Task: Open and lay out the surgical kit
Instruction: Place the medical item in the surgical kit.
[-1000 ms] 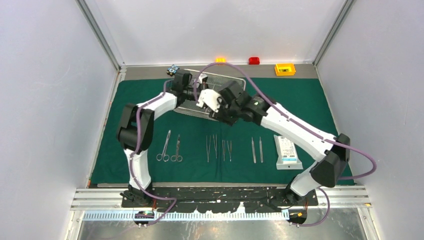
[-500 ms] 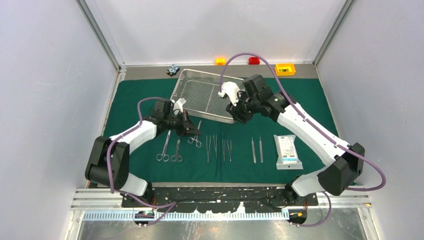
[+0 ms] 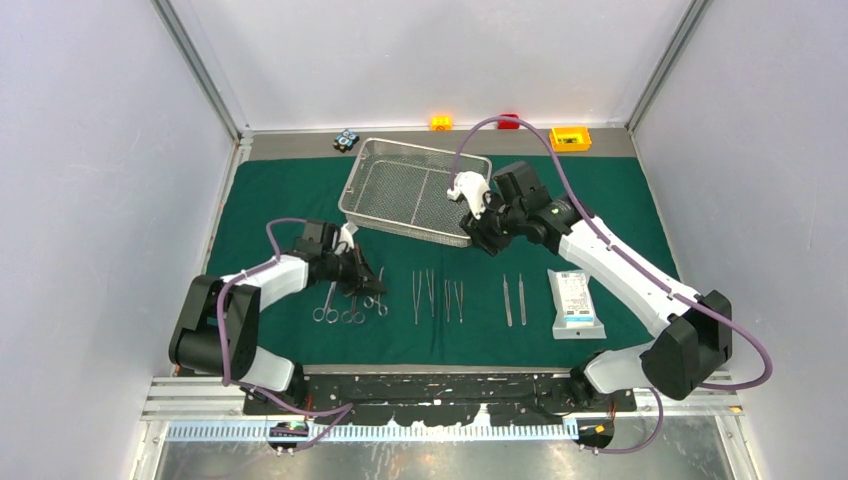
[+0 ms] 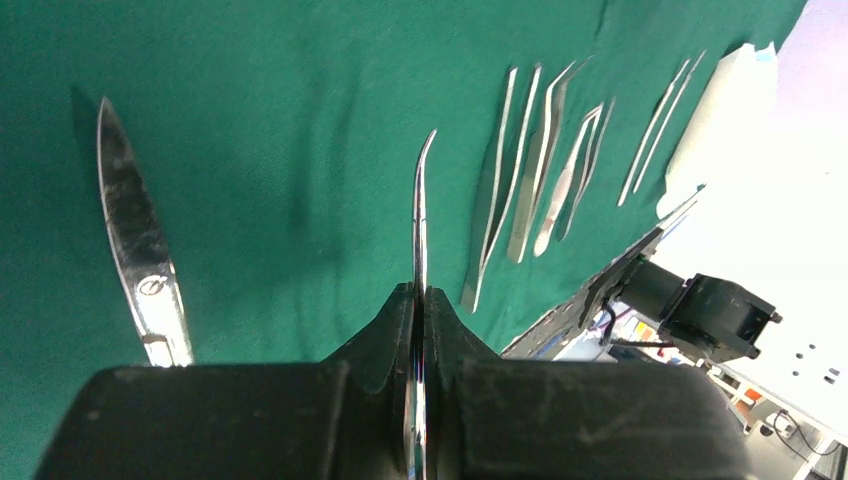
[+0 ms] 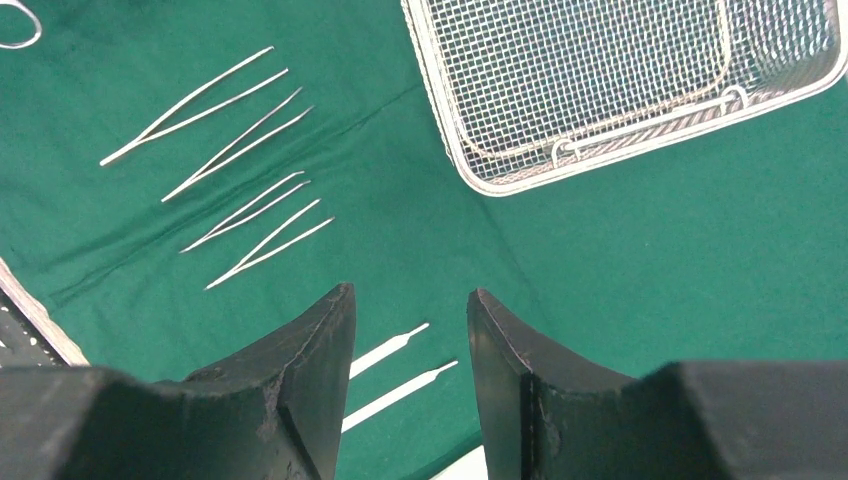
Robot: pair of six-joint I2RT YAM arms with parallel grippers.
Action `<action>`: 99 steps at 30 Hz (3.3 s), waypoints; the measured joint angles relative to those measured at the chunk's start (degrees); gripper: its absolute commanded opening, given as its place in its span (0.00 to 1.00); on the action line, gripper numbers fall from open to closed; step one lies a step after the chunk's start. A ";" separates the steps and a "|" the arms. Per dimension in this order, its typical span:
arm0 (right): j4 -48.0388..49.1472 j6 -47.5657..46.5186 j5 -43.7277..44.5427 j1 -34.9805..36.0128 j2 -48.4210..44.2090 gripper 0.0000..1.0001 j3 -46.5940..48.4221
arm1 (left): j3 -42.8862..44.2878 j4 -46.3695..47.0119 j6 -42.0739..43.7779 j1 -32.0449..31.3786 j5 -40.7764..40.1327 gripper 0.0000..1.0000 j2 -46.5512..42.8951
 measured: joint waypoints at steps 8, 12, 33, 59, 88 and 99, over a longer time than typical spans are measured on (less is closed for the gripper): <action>1.95 1.18 -0.17 -1.66 -0.35 0.50 -3.72 | -6.12 2.64 -2.82 0.35 -0.07 0.00 -0.26; 2.34 1.44 -0.17 -2.16 -1.33 0.50 -4.31 | -7.74 4.87 -5.01 0.35 -0.09 0.00 -1.57; 3.58 1.75 -1.44 -3.80 -3.32 0.50 -4.85 | -7.74 15.98 -8.15 0.31 0.68 0.02 0.76; 3.61 1.75 -1.86 -3.82 -2.16 0.50 -5.55 | -7.08 13.35 -5.77 -0.17 -2.10 0.26 2.25; 4.04 1.73 -1.86 -3.82 -1.33 0.51 -6.45 | -4.07 4.31 -0.92 -0.20 -5.57 0.31 0.00; 4.50 1.73 -1.86 -3.82 -1.36 0.51 -6.60 | 1.95 -1.11 7.32 -1.18 -8.59 0.36 -2.16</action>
